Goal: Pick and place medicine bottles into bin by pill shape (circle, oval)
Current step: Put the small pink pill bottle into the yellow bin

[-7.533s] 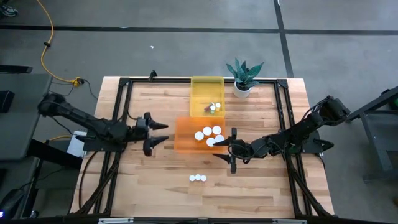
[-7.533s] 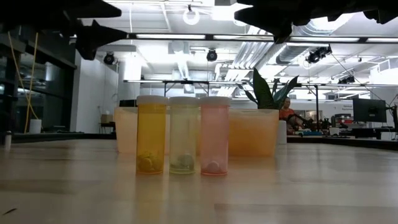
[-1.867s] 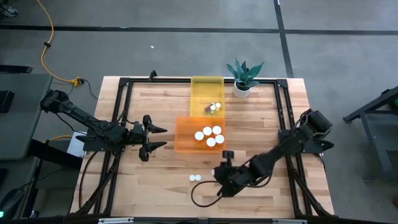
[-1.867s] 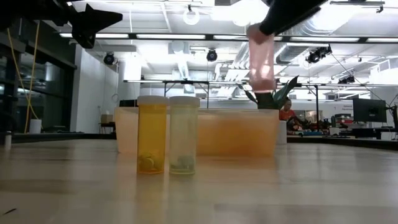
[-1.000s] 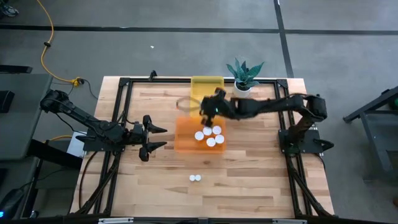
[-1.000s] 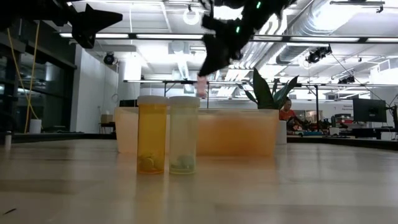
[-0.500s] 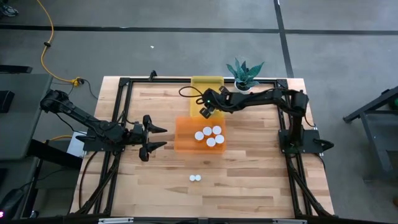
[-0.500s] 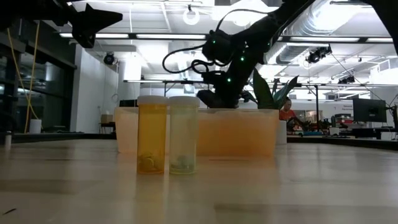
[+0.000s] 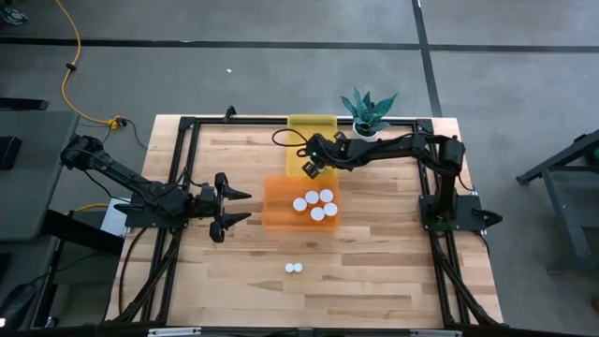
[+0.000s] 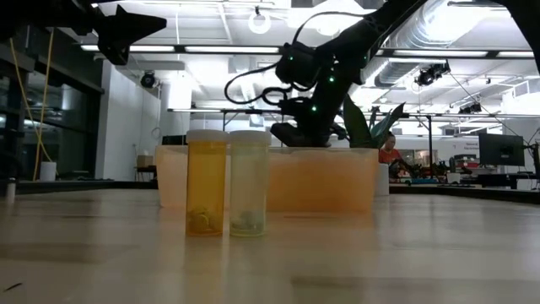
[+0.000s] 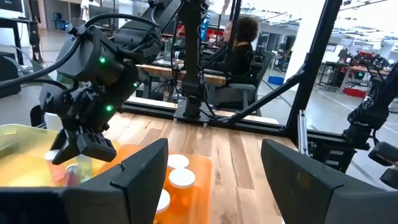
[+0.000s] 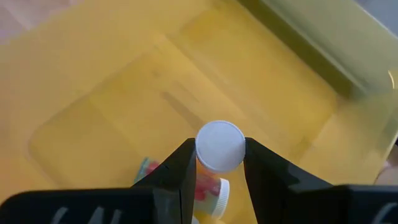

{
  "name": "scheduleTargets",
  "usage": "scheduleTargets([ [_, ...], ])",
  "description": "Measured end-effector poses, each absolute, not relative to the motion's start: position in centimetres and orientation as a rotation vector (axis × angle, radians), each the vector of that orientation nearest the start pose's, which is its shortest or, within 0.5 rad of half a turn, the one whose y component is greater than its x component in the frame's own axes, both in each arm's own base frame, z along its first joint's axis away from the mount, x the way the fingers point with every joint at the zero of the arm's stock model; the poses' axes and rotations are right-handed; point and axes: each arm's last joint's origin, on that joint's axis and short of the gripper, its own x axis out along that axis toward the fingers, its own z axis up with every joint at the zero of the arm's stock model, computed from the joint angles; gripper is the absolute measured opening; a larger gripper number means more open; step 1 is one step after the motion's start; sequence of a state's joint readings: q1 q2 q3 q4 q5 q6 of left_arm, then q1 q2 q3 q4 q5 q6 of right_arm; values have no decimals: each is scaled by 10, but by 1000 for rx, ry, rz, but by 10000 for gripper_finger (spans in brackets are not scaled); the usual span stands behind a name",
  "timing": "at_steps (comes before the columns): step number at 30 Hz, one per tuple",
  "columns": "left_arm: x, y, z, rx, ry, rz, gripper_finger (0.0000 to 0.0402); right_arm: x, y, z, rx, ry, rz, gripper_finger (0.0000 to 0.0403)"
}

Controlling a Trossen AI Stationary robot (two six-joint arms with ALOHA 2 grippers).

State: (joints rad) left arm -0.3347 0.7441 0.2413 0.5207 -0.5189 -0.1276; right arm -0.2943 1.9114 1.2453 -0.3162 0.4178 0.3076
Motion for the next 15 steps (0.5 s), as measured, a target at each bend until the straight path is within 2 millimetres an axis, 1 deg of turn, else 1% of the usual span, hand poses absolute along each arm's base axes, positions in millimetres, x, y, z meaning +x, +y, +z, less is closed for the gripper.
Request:
scheduleTargets([
  [11, 158, -40, 219, -135, -28, 185, 246, 368, -125, 169, 239, 894, -815, 99],
  [15, 158, -40, 219, -135, -28, 185, 246, 368, -126, 169, 236, 896, -814, 113],
])
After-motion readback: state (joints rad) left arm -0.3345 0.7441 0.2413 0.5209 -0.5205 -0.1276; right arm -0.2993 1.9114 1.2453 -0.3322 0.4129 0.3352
